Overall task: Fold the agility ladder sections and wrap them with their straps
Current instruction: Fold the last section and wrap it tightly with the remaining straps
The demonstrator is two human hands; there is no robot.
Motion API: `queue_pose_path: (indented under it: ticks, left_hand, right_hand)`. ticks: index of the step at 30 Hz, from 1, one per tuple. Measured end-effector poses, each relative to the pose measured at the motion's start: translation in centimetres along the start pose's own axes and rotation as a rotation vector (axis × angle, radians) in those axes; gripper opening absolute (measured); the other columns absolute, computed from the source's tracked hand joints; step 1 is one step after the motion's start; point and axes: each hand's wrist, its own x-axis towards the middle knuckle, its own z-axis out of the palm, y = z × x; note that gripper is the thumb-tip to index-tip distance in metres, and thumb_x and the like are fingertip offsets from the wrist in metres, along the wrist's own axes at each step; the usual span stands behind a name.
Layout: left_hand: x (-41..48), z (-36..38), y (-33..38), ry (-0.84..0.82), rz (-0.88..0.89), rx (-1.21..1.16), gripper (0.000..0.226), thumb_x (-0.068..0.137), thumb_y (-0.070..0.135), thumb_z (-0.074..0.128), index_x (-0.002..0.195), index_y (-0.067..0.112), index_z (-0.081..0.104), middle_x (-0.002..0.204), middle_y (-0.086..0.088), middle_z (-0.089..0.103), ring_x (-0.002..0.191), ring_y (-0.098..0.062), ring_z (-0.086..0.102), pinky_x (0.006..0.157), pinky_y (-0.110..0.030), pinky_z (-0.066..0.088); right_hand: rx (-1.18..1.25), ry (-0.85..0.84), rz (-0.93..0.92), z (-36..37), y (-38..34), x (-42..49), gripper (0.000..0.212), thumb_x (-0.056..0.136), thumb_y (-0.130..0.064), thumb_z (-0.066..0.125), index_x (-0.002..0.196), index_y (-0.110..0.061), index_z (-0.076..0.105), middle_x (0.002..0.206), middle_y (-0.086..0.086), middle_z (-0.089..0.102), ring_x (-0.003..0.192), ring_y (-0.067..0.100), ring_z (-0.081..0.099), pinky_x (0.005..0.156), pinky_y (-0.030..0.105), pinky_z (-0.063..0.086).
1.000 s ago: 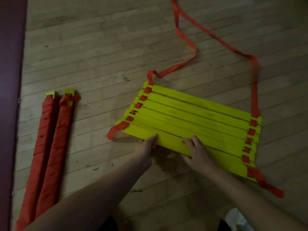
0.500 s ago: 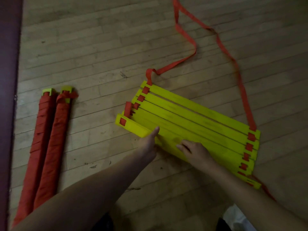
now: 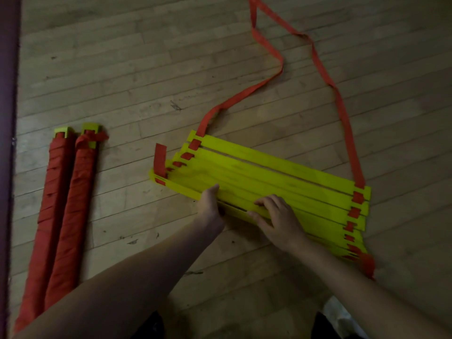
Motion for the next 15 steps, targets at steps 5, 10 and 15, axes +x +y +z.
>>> queue_pose_path:
  ticks: [5,10,15]
  left_hand:
    - [-0.2,-0.2,0.3,-0.005,0.022,-0.048,0.019,0.091,0.003,0.047,0.107,0.011,0.054,0.085,-0.005,0.058,0.075,-0.021,0.054,0.067,-0.032,0.047]
    - [0.0,-0.5,0.2,-0.006,0.026,-0.035,0.022,0.088,0.001,0.045,0.107,0.010,0.053,0.087,-0.008,0.056,0.074,-0.022,0.052,0.065,-0.033,0.042]
    - [-0.8,-0.4,0.0,0.042,-0.006,0.005,0.041,0.084,0.016,0.067,0.123,0.012,0.056,0.120,-0.011,0.063,0.104,-0.027,0.060,0.076,-0.037,0.049]
  right_hand:
    - [-0.061,-0.173,-0.022,0.5,0.5,-0.3,0.064,0.082,-0.059,0.056,0.126,-0.012,0.055,0.125,0.006,0.053,0.120,0.024,0.048,0.101,0.035,0.039]
    - [-0.007,-0.041,-0.072,0.8,0.9,-0.4,0.051,0.082,-0.050,0.050,0.107,-0.009,0.070,0.101,0.009,0.067,0.098,0.030,0.063,0.085,0.028,0.042]
    - [-0.072,-0.129,-0.073,0.7,1.0,-0.3,0.041,0.089,-0.038,0.057,0.108,-0.004,0.069,0.107,0.016,0.070,0.100,0.034,0.065,0.080,0.042,0.052]
